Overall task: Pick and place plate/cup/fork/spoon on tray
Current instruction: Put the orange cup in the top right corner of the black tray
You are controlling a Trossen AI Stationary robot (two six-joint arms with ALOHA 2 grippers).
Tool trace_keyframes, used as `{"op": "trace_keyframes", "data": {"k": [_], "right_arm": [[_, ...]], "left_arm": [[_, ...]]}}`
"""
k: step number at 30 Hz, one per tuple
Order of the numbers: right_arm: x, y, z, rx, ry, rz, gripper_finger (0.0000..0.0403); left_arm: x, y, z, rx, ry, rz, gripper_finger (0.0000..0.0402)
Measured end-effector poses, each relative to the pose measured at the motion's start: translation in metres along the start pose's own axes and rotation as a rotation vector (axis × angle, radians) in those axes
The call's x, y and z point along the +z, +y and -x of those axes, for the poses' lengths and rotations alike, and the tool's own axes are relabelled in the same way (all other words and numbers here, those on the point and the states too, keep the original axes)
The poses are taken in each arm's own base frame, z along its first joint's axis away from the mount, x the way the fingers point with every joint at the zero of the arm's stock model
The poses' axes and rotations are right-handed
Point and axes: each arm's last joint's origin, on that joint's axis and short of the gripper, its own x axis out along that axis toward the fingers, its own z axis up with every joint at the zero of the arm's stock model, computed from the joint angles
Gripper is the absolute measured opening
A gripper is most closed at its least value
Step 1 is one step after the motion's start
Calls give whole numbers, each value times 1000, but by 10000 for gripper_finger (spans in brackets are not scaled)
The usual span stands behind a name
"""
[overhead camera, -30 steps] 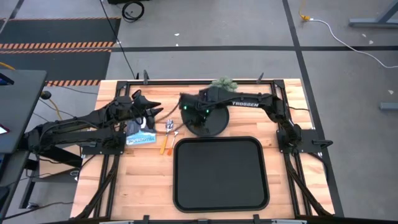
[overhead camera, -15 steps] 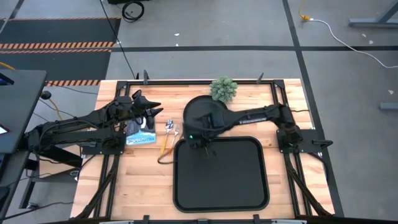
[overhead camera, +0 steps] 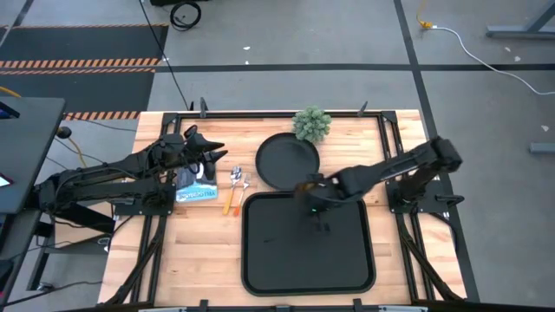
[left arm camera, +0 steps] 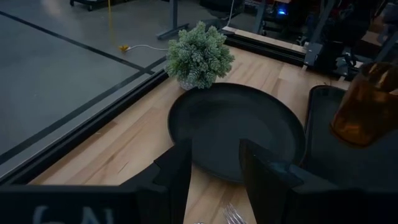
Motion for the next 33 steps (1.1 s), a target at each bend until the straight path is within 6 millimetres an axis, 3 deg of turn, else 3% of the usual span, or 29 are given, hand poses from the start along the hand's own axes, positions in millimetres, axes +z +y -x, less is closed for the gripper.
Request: {"op": "trace_keyframes", "data": {"k": [8, 15, 33], "right_arm": [[-61, 14, 5, -1, 25, -207, 14], [-98, 25, 5, -47, 37, -344, 14], [-141, 31, 3, -177, 7, -454, 15]], "left_arm": [[0, 0, 0, 0, -1, 20, 142], [0, 0, 0, 0, -1, 28, 142], [0, 0, 0, 1, -2, 34, 142]]}}
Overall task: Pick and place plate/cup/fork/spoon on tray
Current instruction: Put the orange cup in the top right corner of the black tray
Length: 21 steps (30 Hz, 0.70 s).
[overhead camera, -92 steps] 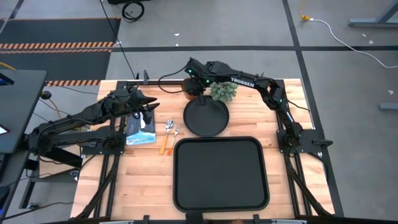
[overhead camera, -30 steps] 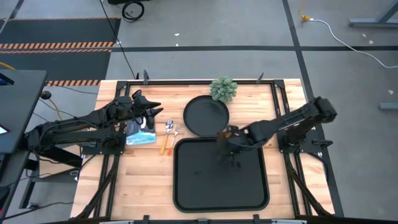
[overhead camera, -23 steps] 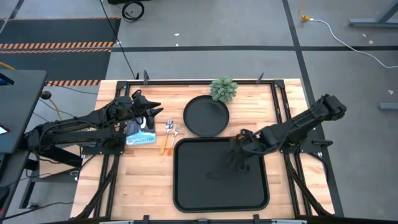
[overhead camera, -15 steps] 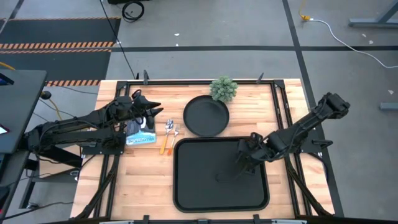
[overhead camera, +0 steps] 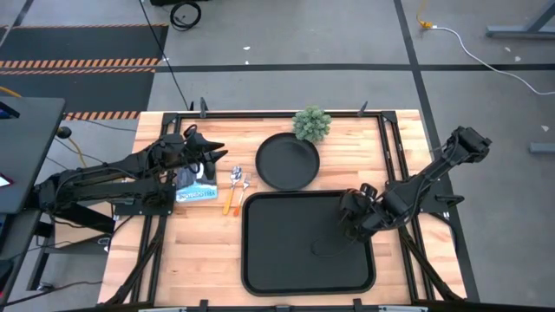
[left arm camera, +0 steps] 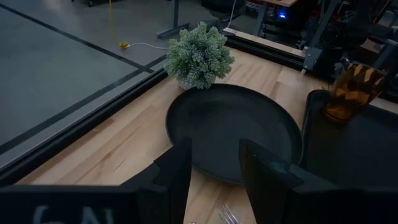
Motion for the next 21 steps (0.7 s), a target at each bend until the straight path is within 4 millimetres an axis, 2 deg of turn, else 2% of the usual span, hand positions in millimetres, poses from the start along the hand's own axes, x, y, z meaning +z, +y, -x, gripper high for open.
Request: {"op": "trace_keyframes", "data": {"k": [16, 21], "right_arm": [[-8, -3, 1, -63, -1, -22, 15], [-8, -2, 1, -50, -3, -26, 33]], "left_arm": [[0, 0, 0, 0, 0, 0, 142], [0, 0, 0, 0, 0, 0, 142]]}}
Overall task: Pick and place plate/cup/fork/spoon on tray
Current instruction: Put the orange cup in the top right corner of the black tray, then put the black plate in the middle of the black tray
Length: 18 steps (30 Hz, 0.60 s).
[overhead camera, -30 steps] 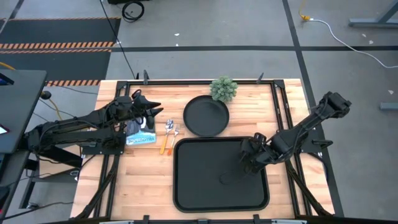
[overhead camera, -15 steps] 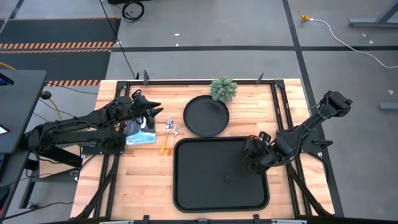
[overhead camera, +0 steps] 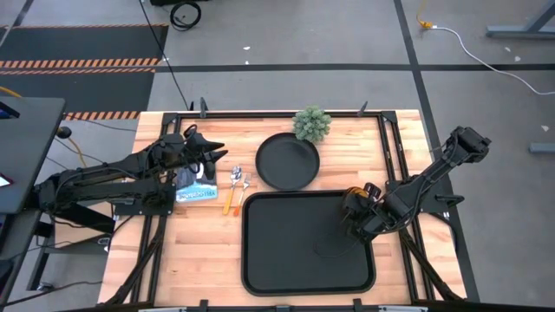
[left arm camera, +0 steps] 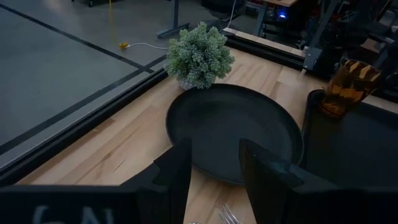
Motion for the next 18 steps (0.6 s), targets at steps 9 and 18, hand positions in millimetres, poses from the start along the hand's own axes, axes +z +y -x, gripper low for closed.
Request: {"op": "trace_keyframes", "data": {"k": [9, 18], "right_arm": [[0, 0, -1, 3, 5, 0, 89], [3, -5, 4, 11, -16, -18, 123]], "left_arm": [[0, 0, 0, 0, 0, 0, 142], [0, 0, 0, 0, 0, 2, 142]]}}
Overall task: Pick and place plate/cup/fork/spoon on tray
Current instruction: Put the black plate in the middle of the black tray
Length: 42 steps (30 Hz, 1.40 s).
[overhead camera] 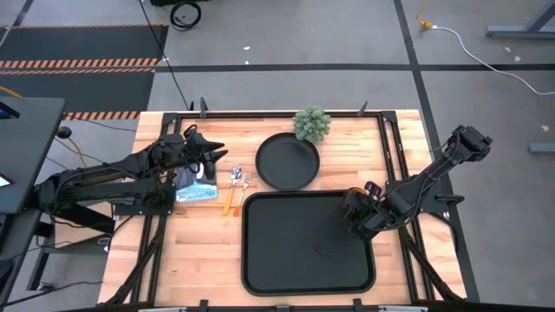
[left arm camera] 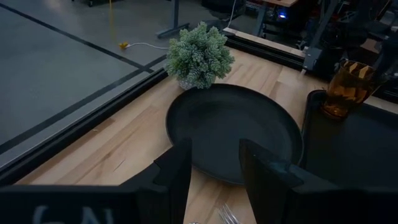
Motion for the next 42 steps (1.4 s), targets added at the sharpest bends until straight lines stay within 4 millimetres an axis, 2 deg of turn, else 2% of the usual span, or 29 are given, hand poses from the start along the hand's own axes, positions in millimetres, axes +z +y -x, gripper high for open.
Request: {"op": "trace_keyframes", "data": {"k": [9, 15, 18, 22, 25, 28, 32, 38, 42], "right_arm": [[6, -8, 8, 30, -13, -32, 165], [23, -8, 28, 91, -47, -28, 190], [31, -12, 37, 89, -58, -14, 200], [43, -17, 42, 54, -131, 9, 209], [55, -23, 37, 8, -176, 25, 210], [68, -32, 32, -25, -192, 31, 208], [93, -47, 22, -34, -233, 18, 205], [122, -83, -5, 26, -257, -62, 199], [126, -108, -28, 54, -252, -193, 198]], "left_arm": [[0, 0, 0, -5, 1, -13, 142], [0, -6, 0, -123, 7, -88, 142], [-4, -10, -6, -204, 52, -136, 142], [-14, -15, -18, -226, 127, -222, 142], [-16, -14, -27, -172, 135, -213, 142], [-15, -10, -35, -87, 123, -109, 141], [-17, -6, -49, -86, 126, -23, 133], [-30, 0, -71, -63, 193, 112, 128], [-34, 3, -82, -35, 235, 162, 150]]}}
